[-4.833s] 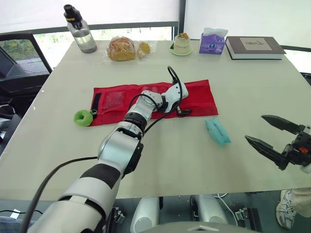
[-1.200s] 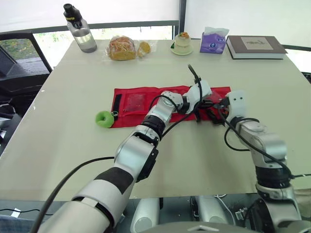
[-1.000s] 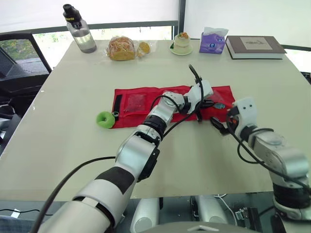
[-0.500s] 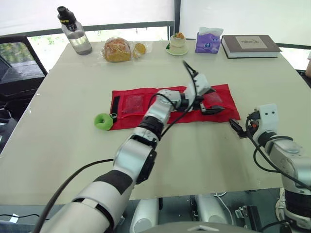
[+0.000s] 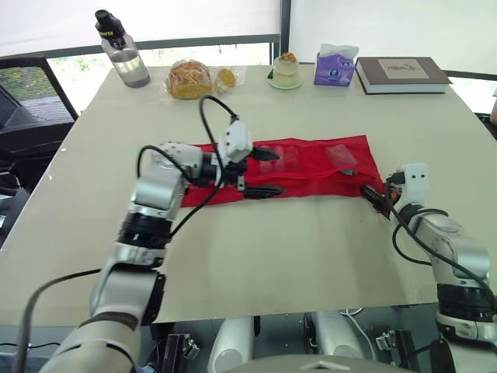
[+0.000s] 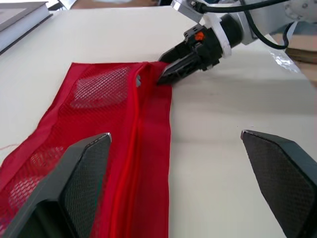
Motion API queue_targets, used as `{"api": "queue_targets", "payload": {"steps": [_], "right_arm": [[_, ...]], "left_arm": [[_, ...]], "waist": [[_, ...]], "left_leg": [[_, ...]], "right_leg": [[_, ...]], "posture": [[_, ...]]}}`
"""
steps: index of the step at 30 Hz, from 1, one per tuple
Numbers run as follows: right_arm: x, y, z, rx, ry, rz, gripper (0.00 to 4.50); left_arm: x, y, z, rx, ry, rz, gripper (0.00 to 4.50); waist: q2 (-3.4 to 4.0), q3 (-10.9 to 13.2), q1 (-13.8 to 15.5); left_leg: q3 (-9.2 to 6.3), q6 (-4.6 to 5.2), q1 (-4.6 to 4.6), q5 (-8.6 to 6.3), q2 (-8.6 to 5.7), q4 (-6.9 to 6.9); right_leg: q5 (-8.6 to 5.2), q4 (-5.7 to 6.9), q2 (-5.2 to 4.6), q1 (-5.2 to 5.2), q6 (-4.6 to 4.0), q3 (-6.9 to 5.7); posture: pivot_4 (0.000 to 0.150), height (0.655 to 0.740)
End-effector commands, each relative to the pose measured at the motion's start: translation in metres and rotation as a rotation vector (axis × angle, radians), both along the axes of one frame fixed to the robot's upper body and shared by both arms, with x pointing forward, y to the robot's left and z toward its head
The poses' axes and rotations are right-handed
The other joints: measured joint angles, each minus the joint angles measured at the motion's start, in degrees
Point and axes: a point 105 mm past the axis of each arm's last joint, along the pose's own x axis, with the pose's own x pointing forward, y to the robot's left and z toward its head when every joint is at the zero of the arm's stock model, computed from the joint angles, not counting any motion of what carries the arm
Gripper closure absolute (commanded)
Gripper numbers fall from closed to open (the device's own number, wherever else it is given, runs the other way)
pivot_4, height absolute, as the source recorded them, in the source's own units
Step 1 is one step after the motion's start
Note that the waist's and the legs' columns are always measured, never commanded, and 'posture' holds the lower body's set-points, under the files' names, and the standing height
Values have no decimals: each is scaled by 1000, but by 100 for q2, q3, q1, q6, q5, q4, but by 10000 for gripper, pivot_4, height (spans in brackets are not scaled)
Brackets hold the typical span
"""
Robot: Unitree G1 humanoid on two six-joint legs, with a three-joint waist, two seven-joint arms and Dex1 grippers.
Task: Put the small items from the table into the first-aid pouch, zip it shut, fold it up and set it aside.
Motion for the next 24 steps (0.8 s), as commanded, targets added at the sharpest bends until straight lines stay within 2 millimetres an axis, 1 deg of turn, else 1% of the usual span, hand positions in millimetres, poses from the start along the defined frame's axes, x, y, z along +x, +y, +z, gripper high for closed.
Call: {"api": "queue_targets", "payload": {"steps": [1, 2, 3, 5, 8, 10, 11, 12, 14, 15, 17, 21, 22, 23, 24], "right_arm": [[-3, -8, 15, -20, -43, 0, 35036], [-6, -11, 15, -33, -39, -5, 38872], [-9, -16, 13, -51, -32, -12, 44577], [-15, -25, 11, -95, -17, -32, 44577], [-27, -53, 7, -228, 28, -112, 44577], [-36, -82, 6, -358, 70, -194, 44577], [-41, -103, 9, -421, 87, -272, 44577], [-46, -120, 13, -469, 101, -333, 44577], [-52, -144, 21, -569, 106, -405, 44577], [-53, -151, 24, -610, 106, -416, 44577], [-54, -159, 28, -651, 103, -426, 44577], [-50, -156, 33, -655, 63, -373, 44577], [-49, -154, 34, -648, 53, -357, 39604], [-48, -150, 38, -632, 30, -327, 38093], [-48, -148, 41, -621, 18, -309, 34635]], "left_arm": [[-14, 8, 17, -12, -40, -12, 0], [-19, 10, 19, -14, -36, -10, 0], [-23, 13, 20, -14, -32, -10, 0], [-30, 16, 21, -12, -27, -6, 0], [-35, 21, 19, -2, -23, 24, 0], [-37, 25, 14, 0, -5, 40, 0], [-39, 26, 13, -4, -3, 43, 0], [-39, 26, 13, -10, -3, 47, 0], [-40, 24, 14, -14, -5, 47, 0], [-40, 23, 15, -17, -5, 47, 0], [-40, 20, 15, -22, -3, 45, 0], [-39, 17, 12, -22, 1, 49, 0], [-38, 18, 12, -21, 0, 57, 0], [-35, 19, 12, -25, 4, 72, 0], [-33, 20, 12, -30, 12, 89, 0]], "waist": [[0, 0, 3], [0, 0, 6], [0, 0, 9], [0, 0, 21], [0, 0, 80], [1, 0, 128], [1, 0, 146], [1, 0, 171], [0, 0, 230], [0, 0, 238], [0, 0, 235], [1, 0, 126], [1, 0, 116], [1, 0, 102], [1, 0, 97]], "left_leg": [[0, 0, 0, 0, 0, -1], [0, 0, -2, 0, 0, -1], [0, 0, -3, 0, 0, -1], [1, 0, -6, 0, 0, -1], [1, 0, -6, 0, -2, 0], [3, 0, -2, 0, -2, 3], [4, 1, -2, 0, -2, 5], [4, 1, -2, 0, -3, 6], [-2, 6, -8, 3, -7, 13], [0, 7, -9, 4, -8, 14], [5, 8, -8, 4, -8, 14], [7, 8, -4, 4, -2, 8], [8, 8, -4, 4, -2, 6], [9, 8, -3, 4, -2, 4], [12, 8, -3, 4, -2, 3]], "right_leg": [[0, -1, 0, 0, 0, 0], [0, -1, 0, 0, 0, -1], [0, -3, 0, 0, 0, -1], [0, -5, -2, 0, 0, -1], [-1, -6, -4, 0, 0, -1], [-1, -6, -4, 2, 1, 0], [-1, -5, -5, 2, 1, -1], [-1, -5, -5, 3, 0, -1], [-2, -7, -5, 5, 0, -1], [-2, -7, -5, 5, 0, 3], [-3, -7, -6, 5, 0, 8], [-2, -6, 0, 4, 1, 11], [-2, -6, 0, 3, 1, 12], [-2, -6, 1, 3, 1, 13], [-2, -6, 1, 2, 1, 15]], "posture": [[1500, 7400], [1500, 7400], [1500, 7400], [1500, 7400], [1500, 7400], [1500, 7400], [1500, 7400], [1500, 7400], [1500, 7400], [1500, 7400], [1500, 7400], [1500, 7400], [1500, 7400], [1500, 7400], [1500, 7400]]}}
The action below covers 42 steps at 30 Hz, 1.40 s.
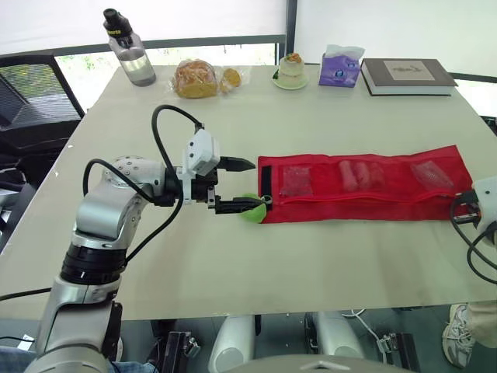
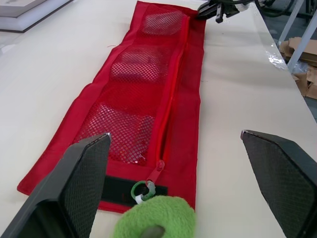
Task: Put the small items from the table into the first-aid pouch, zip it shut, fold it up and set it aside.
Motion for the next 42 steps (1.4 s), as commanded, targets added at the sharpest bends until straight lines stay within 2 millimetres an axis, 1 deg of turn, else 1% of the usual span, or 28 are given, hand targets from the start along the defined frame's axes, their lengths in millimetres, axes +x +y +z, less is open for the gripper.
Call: {"api": "queue_targets", "payload": {"steps": [1, 3, 4, 5, 7, 8, 9, 11, 13, 14, 17, 19, 21, 24, 25, 27, 29, 33, 37, 42], "right_arm": [[1, 1, 30, -10, -92, 61, 29742], [1, 7, 40, -1, -122, 121, 21618], [-2, 11, 43, 21, -125, 160, 16595], [-5, 18, 45, 43, -122, 208, 13002], [-12, 45, 53, 95, -142, 394, 4051], [-16, 61, 59, 139, -166, 471, 1013], [-19, 70, 63, 168, -183, 516, 1013], [-25, 95, 75, 258, -226, 625, 1013], [-28, 110, 83, 306, -254, 689, 1013], [-29, 119, 88, 330, -271, 718, 1013], [-31, 136, 98, 374, -295, 775, 1013], [-35, 149, 103, 399, -296, 834, 1013], [-39, 161, 107, 418, -291, 890, 1013], [-45, 171, 114, 434, -291, 952, 1013], [-47, 174, 116, 439, -292, 968, 1013], [-49, 177, 117, 424, -284, 981, 1013], [-50, 180, 120, 423, -293, 995, 1013], [-55, 187, 124, 449, -295, 1036, 1013], [-62, 196, 124, 466, -279, 1075, 1013], [-65, 201, 124, 473, -272, 1098, 1013]], "left_arm": [[2, -2, 9, -13, -29, 15, 0], [8, 2, 7, -14, -19, 52, 0], [12, 5, 5, -6, -14, 78, 0], [14, 8, 3, 2, -11, 97, 0], [20, 13, 0, -14, 34, 137, 0], [25, 16, -3, -29, 55, 169, 0], [28, 18, -4, -38, 70, 191, 0], [38, 22, -10, -85, 143, 265, 0], [43, 23, -15, -113, 202, 291, 0], [42, 22, -20, -123, 267, 284, 0], [47, 21, -24, -163, 359, 302, 0], [52, 17, -24, -249, 500, 306, 0], [62, 13, -26, -304, 587, 339, 0], [69, 8, -38, -307, 717, 390, 0], [69, 6, -43, -296, 758, 405, 0], [77, 6, -58, -289, 841, 483, 0], [79, 4, -66, -278, 904, 518, 0], [76, -5, -63, -307, 1029, 497, 0], [75, -10, -72, -299, 1114, 529, 0], [69, -24, -75, -323, 1229, 496, 0]], "waist": [[0, 0, -3], [0, 0, 11], [0, 0, 12], [0, 0, 14], [0, 0, 23], [-1, 0, 23], [0, 0, 23], [-1, 0, 16], [-1, 0, 20], [-1, 0, 16], [-2, 1, 23], [-3, 2, 56], [-4, 2, 55], [-6, 2, 38], [-6, 2, 28], [-6, 2, 18], [-6, 2, 16], [-8, 2, 26], [-8, 2, 39], [-10, 1, 55]], "left_leg": [[2, 0, 0, 0, 0, 0], [3, 0, 0, 0, 0, 1], [4, 0, 0, 0, 0, 1], [3, 0, 0, 0, 0, 1], [3, 0, 1, 0, 0, 1], [0, 0, 0, 0, 2, 0], [-2, 0, 0, 0, 3, 0], [-2, 0, 0, 0, 4, 3], [-3, 0, -1, 0, 4, 7], [-3, 0, 0, 0, 4, 7], [-5, 0, -3, 0, 4, 5], [-8, 0, -5, 0, 3, 5], [-16, 0, -7, 0, -1, 8], [-20, 0, -7, 0, -2, 13], [-20, 0, -6, 0, -2, 12], [-19, 0, -6, 0, -2, 8], [-19, 0, -6, 0, -2, 6], [-21, 0, -6, 0, -3, 7], [-20, 0, -6, 0, -3, 7], [-21, 0, -5, 0, -7, 9]], "right_leg": [[0, -1, 0, 0, 0, 1], [0, 0, 0, 0, 1, 2], [0, 0, 0, 0, 2, 2], [-1, -1, 0, 0, 3, 2], [-1, 0, 0, 0, 3, 1], [-1, -1, 1, 0, 3, -1], [-2, -1, 2, 1, 4, -3], [-4, 0, 3, 1, 9, -3], [-12, 0, 3, 2, 24, -3], [-12, 0, 3, 2, 25, -3], [-9, 0, 3, 0, 18, -5], [-1, -1, 2, 1, 4, -8], [-1, -1, 0, 4, 4, -15], [-1, 1, 1, 4, 6, -19], [-1, 1, 1, 5, 5, -19], [-1, 0, 1, 4, 4, -17], [-1, 1, 1, 2, 4, -16], [-1, 2, 0, 3, 5, -18], [-1, 1, -1, 4, 4, -18], [0, 0, -4, 9, 5, -19]], "posture": [[1500, 7400], [1500, 7400], [1500, 7400], [1500, 7400], [1500, 7400], [1500, 7400], [1500, 7400], [1500, 7400], [1500, 7400], [1500, 7400], [1500, 7400], [1500, 7400], [1500, 7400], [1500, 7400], [1500, 7400], [1500, 7400], [1500, 7400], [1500, 7400], [1500, 7400], [1500, 7400]]}}
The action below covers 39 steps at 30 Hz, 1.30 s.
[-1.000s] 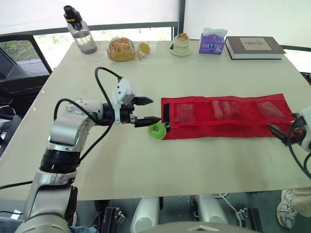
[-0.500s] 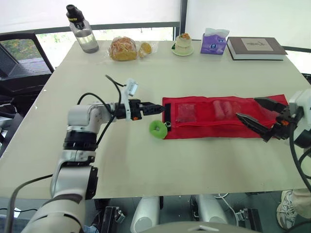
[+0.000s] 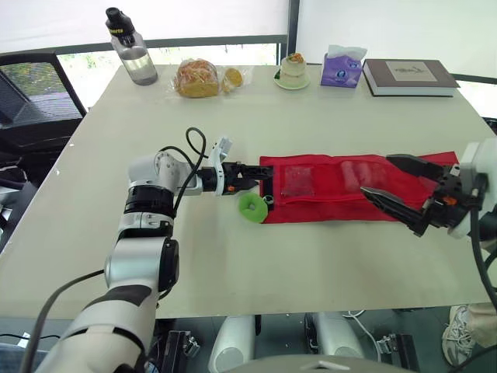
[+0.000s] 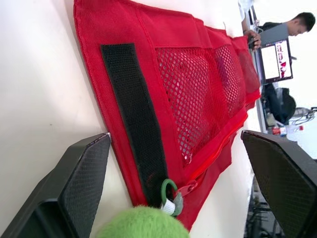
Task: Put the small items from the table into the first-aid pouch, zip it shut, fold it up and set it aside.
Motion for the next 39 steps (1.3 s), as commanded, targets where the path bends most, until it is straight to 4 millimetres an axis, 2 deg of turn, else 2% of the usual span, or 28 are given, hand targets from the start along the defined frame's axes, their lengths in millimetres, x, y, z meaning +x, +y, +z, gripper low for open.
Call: {"api": "queue_targets", "payload": {"steps": [1, 8, 10, 11, 12, 13, 14, 15, 17, 20, 21, 24, 27, 33, 36, 39], "right_arm": [[-6, 7, 7, -9, -39, 30, 1013], [-7, 15, 6, 5, -41, 56, 1013], [-7, 17, 7, 9, -42, 62, 0], [-7, 17, 7, 9, -43, 62, 0], [-7, 17, 7, 10, -43, 62, 0], [-7, 17, 6, 9, -43, 62, 0], [-7, 17, 6, 9, -43, 62, 0], [-7, 17, 6, 9, -42, 64, 0], [-7, 18, 5, 8, -40, 69, 0], [-7, 25, 3, 16, -30, 94, 0], [-6, 29, 2, 22, -26, 104, 0], [-5, 44, -4, 33, -4, 151, 0], [-7, 69, -13, 24, 12, 242, 0], [4, 112, -38, -61, 22, 375, 0], [13, 124, -48, -67, 33, 417, 0], [17, 134, -68, -132, 39, 484, 0]], "left_arm": [[-9, -15, -13, -39, 112, -29, 0], [-9, -26, -6, -150, 150, -26, 0], [-10, -26, -4, -167, 151, -26, 5127], [-10, -25, -4, -162, 144, -28, 5473], [-10, -24, -4, -157, 140, -29, 10518], [-10, -24, -4, -155, 138, -29, 12269], [-10, -23, -4, -155, 137, -29, 18219], [-10, -23, -4, -154, 133, -27, 19868], [-9, -21, -4, -155, 129, -21, 28101], [-9, -19, -5, -159, 132, -14, 43165], [-10, -19, -6, -159, 134, -13, 44627], [-11, -19, -9, -158, 141, -11, 44627], [-11, -22, -11, -164, 149, -3, 44627], [-17, -35, -23, -145, 179, -6, 44627], [-20, -40, -35, -73, 151, -5, 44627], [-19, -42, -46, 9, 117, 18, 44627]], "waist": [[0, 0, 6], [-1, -1, 26], [-1, -1, 22], [-1, 0, 6], [-1, 0, 3], [-2, 0, -9], [-2, 0, -11], [-2, 0, -13], [-2, 0, -14], [-2, 0, -19], [-1, 0, -19], [-1, 0, -24], [-1, 0, -24], [-1, -2, 11], [-2, -4, 10], [2, -14, 19]], "left_leg": [[0, 0, 0, 0, -1, 0], [-2, 0, 1, 0, -4, 2], [-3, 0, 0, 0, -4, 1], [-3, 0, 0, 0, -4, 1], [-3, 0, -2, 0, -4, 0], [-3, 0, -2, 0, -4, 0], [-3, 0, -2, 0, -3, -1], [-3, 0, -2, 0, -3, -2], [-3, 0, -1, 0, -3, -2], [-2, 0, -1, 0, -2, -2], [-2, 0, 1, 0, -2, -2], [-1, -1, 2, 0, -1, -2], [-3, -1, 2, 0, -1, -3], [-5, -1, 3, 0, -4, 0], [-4, -1, 2, 1, -9, 4], [-6, -2, 10, 1, -10, 3]], "right_leg": [[0, 0, -1, 1, 0, 0], [0, -1, -5, 4, 0, -3], [0, 0, -5, 4, 0, -3], [0, -1, -5, 4, 0, -3], [0, -1, -5, 2, 0, -3], [0, -1, -5, 2, 0, -3], [0, -1, -5, 0, -1, -3], [0, -1, -4, 0, -1, -3], [0, -1, -4, -1, -1, -3], [0, 0, -4, -1, -1, -3], [0, 0, -4, -1, -1, -2], [0, 0, -3, 0, -1, -1], [0, 0, -3, -2, -1, -2], [1, 0, -4, 1, 0, -4], [2, 0, -8, 4, 0, -3], [2, 1, -10, 10, -1, -4]], "posture": [[1500, 7400], [1500, 7400], [1500, 7400], [1500, 7400], [1500, 7400], [1500, 7400], [1500, 7400], [1500, 7400], [1500, 7400], [1500, 7400], [1500, 7400], [1500, 7400], [1500, 7400], [1500, 7400], [1500, 7400], [1500, 7400]]}}
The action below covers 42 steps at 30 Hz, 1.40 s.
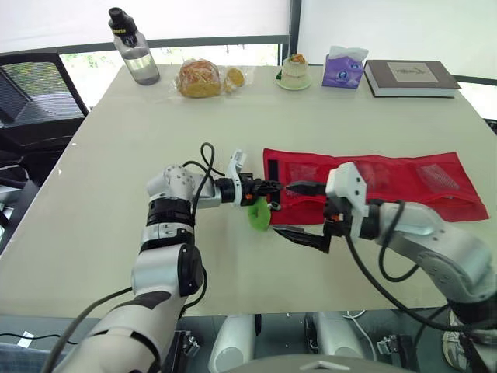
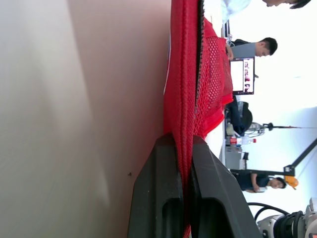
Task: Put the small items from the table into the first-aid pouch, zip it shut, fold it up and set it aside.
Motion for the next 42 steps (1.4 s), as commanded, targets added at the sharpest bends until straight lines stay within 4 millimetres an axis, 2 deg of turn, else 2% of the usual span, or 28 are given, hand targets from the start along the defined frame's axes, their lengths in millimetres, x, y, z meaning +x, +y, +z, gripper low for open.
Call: {"api": "queue_targets", "payload": {"steps": [1, 6, 10, 13, 19, 20, 21, 22, 23, 24, 28, 30, 35, 42], "right_arm": [[0, 14, -17, -80, -53, 109, 0], [1, 27, -37, -153, -39, 191, 0], [15, 33, -57, -242, -58, 158, 0], [26, 39, -61, -252, -54, 105, 0], [40, 31, -89, -431, -2, 18, 0], [40, 30, -90, -438, 6, 11, 4983], [40, 28, -91, -450, 7, 8, 7410], [40, 26, -92, -467, 1, 8, 13024], [41, 21, -95, -501, -12, 0, 16808], [43, 16, -98, -534, -28, -3, 23066], [47, 5, -97, -558, -48, -32, 43459], [44, 4, -90, -513, -38, -39, 44328], [33, 7, -61, -277, 63, -66, 44328], [34, -30, -49, -93, 199, -245, 44328]], "left_arm": [[-6, -11, -22, 67, 37, 0, 44627], [-8, -22, -14, -13, 65, -1, 44627], [-9, -21, -14, -31, 98, 14, 44627], [-13, -23, -17, -5, 96, -2, 44627], [-15, -24, -21, 32, 78, -16, 44627], [-15, -23, -20, 30, 75, -15, 45000], [-14, -23, -19, 29, 73, -14, 45000], [-14, -22, -19, 29, 72, -13, 45000], [-14, -21, -19, 29, 71, -12, 45000], [-14, -21, -19, 30, 71, -12, 45000], [-13, -18, -18, 33, 65, -17, 45000], [-12, -17, -17, 41, 53, -15, 45000], [-8, -8, -20, 66, 37, 4, 45000], [-7, 4, -26, 103, 24, 15, 45000]], "waist": [[8, -8, 22], [10, -11, 47], [9, -11, 46], [7, -13, 24], [7, -13, 22], [8, -14, 21], [8, -14, 22], [8, -14, 22], [8, -14, 22], [8, -14, 24], [7, -15, 18], [7, -15, 22], [7, -15, 6], [7, -15, -16]], "left_leg": [[-1, 0, 5, 0, 0, 0], [-6, 0, 15, 0, -3, 0], [-8, -1, 13, 0, -5, 0], [-9, -1, 15, 0, -6, -2], [-12, -3, 14, 1, -8, -4], [-11, -3, 16, 1, -8, -5], [-12, -3, 16, 1, -8, -6], [-13, -4, 16, 1, -8, -6], [-13, -4, 16, 0, -8, -6], [-12, -3, 16, 0, -8, -6], [-12, -4, 16, 0, -11, -6], [-14, -4, 17, 0, -10, -8], [-13, -3, 13, 0, -10, -8], [-17, -3, 15, 0, -8, -12]], "right_leg": [[0, 0, 0, 5, 0, -2], [-1, 0, -1, 15, 1, -6], [-1, -2, -2, 15, 1, -7], [-1, 0, -2, 14, 1, -8], [0, -2, -5, 14, 0, -9], [0, -2, -5, 14, 0, -8], [0, -1, -5, 14, 0, -8], [0, -1, -5, 14, 0, -9], [0, -2, -5, 15, 0, -9], [0, -2, -5, 15, 0, -9], [-1, -4, -7, 16, 1, -9], [-1, -4, -7, 15, 0, -11], [-1, -5, -8, 15, 0, -10], [-1, -4, -6, 14, -1, -12]], "posture": [[1500, 7400], [1500, 7400], [1500, 7400], [1500, 7400], [1500, 7400], [1500, 7400], [1500, 7400], [1500, 7400], [1500, 7400], [1500, 7400], [1500, 7400], [1500, 7400], [1500, 7400], [1500, 7400]]}}
